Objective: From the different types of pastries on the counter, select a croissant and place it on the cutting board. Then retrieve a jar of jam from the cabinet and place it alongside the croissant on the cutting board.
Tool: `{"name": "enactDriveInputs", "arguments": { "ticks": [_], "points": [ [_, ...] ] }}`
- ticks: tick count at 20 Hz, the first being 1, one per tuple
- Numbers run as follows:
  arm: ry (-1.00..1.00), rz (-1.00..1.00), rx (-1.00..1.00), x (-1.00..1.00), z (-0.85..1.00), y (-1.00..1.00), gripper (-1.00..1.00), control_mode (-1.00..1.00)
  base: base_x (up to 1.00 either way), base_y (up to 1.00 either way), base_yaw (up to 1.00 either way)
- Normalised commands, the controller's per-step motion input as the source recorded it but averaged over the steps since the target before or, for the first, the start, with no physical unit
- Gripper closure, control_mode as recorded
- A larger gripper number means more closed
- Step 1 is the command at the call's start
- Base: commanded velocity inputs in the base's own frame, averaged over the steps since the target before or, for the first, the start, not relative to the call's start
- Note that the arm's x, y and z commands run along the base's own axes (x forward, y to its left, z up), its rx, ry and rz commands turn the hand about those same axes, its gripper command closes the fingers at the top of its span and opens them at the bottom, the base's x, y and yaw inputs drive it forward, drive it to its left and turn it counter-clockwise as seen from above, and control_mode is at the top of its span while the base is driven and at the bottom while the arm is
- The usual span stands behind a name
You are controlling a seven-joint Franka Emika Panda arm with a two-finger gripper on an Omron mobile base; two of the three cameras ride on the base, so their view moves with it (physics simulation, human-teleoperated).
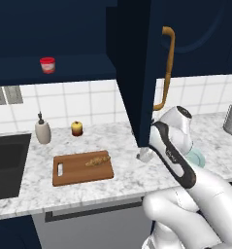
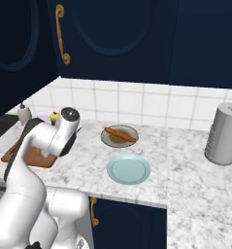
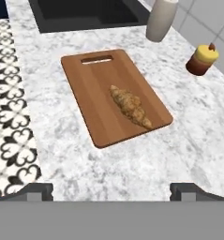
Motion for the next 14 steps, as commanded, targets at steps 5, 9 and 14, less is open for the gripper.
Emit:
{"name": "enactDriveInputs", "arguments": {
  "ticks": [5, 9, 14],
  "points": [
    [0.00, -0.24, 0.00, -0.96, 0.60, -0.46, -1.00, -1.00, 0.00, 0.00, 0.00],
    [0.09, -0.33, 0.00, -0.63, 0.68, -0.42, -1.00, -1.00, 0.00, 0.00, 0.00],
    [0.13, -0.10, 0.00, -0.03, 0.04, -0.08, -1.00, -1.00, 0.00, 0.00, 0.00]
  ]
}}
